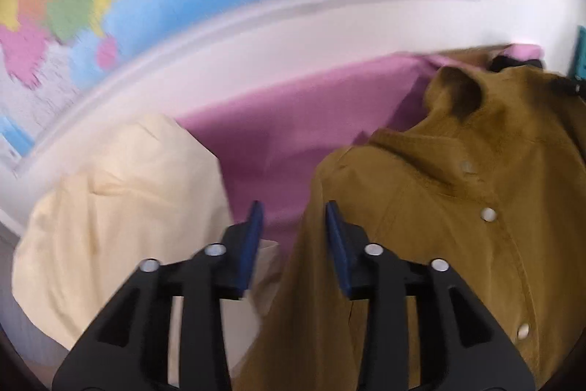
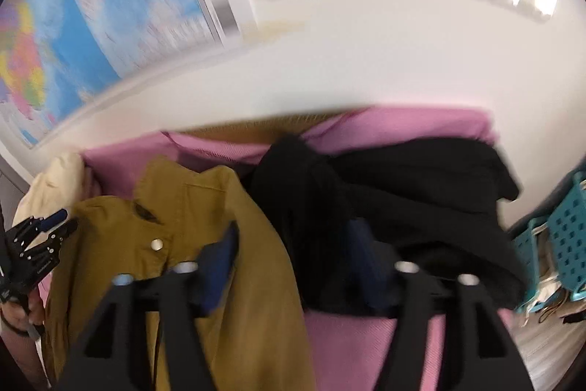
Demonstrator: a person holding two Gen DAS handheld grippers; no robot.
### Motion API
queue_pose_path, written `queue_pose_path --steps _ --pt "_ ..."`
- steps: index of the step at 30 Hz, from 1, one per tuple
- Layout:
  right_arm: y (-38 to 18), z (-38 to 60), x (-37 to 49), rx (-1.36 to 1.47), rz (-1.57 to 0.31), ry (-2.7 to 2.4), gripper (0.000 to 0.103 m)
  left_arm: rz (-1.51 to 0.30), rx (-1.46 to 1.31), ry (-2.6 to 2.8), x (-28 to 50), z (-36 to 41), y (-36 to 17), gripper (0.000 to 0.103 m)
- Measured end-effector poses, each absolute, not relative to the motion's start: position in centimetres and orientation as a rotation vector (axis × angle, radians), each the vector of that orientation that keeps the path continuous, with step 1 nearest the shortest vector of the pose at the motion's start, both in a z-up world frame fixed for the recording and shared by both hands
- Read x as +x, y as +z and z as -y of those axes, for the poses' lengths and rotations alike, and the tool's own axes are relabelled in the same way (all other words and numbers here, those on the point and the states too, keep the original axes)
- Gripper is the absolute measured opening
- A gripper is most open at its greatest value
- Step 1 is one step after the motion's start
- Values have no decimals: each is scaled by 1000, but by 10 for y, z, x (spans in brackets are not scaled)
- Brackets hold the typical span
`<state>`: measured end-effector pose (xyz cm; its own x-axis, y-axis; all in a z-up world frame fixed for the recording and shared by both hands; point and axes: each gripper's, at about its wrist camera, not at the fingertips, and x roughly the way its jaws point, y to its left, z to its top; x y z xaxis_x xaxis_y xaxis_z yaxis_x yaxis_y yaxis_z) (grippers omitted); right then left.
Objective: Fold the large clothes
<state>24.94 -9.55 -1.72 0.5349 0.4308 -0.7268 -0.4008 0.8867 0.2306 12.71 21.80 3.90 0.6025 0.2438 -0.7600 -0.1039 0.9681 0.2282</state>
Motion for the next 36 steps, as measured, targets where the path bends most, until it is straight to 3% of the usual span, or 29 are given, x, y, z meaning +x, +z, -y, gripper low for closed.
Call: queue_pose_path --steps 3,5,10,16,17,18,19,21,29,36 --pt "17 130 191 49 -805 631 69 -826 182 154 98 -214 68 52" --pt "25 147 149 53 -789 725 70 -789 181 123 78 -209 83 70" --pt "7 138 32 -52 -823 862 74 -768 148 2 32 -179 102 71" --pt "-51 108 -25 -139 -942 835 74 -771 188 -6 -7 -156 79 77" --pt "-57 106 -26 -149 -938 836 68 -779 176 -9 -14 -155 75 77" --pt "-58 108 -26 -154 -930 825 37 -783 168 -4 -18 -155 73 77" --pt "-57 114 -23 -116 -941 843 16 -790 161 6 -21 -157 72 77" --pt "-45 132 -17 -46 -931 846 8 -798 153 31 -29 -161 69 77" --pt "61 264 18 141 -657 592 7 -802 96 107 -55 -198 75 78" --pt "-23 293 90 248 -857 403 16 -850 67 71 -81 -209 57 87"
